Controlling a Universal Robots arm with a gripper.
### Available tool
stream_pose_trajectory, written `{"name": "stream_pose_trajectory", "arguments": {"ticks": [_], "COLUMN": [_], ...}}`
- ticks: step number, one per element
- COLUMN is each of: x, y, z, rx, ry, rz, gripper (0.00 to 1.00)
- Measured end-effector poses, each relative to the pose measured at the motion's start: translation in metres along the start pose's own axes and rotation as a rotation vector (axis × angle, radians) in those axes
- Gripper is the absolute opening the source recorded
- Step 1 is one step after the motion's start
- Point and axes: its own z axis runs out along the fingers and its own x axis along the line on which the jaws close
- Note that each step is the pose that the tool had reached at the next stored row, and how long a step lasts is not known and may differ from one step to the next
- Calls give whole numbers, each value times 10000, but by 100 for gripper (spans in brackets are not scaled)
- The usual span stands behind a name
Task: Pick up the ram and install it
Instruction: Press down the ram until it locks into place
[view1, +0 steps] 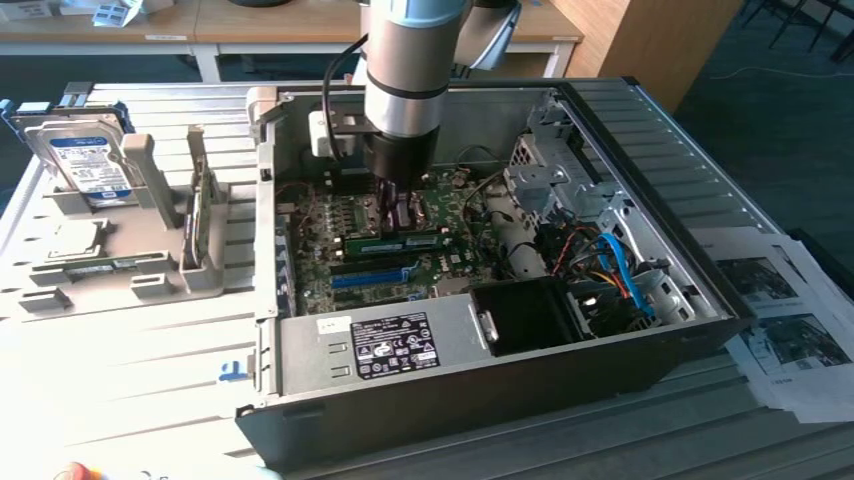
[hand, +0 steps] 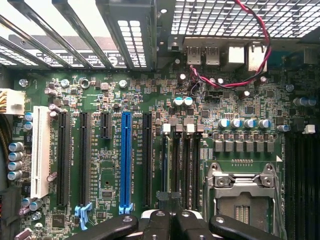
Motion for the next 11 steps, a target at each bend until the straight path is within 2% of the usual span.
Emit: {"name": "stream_pose_trajectory", "arguments": {"ticks": [11], "x": [0], "y": [0], "z": [8], "rx": [0], "ry": [1], "rz": [0], "gripper": [10]}}
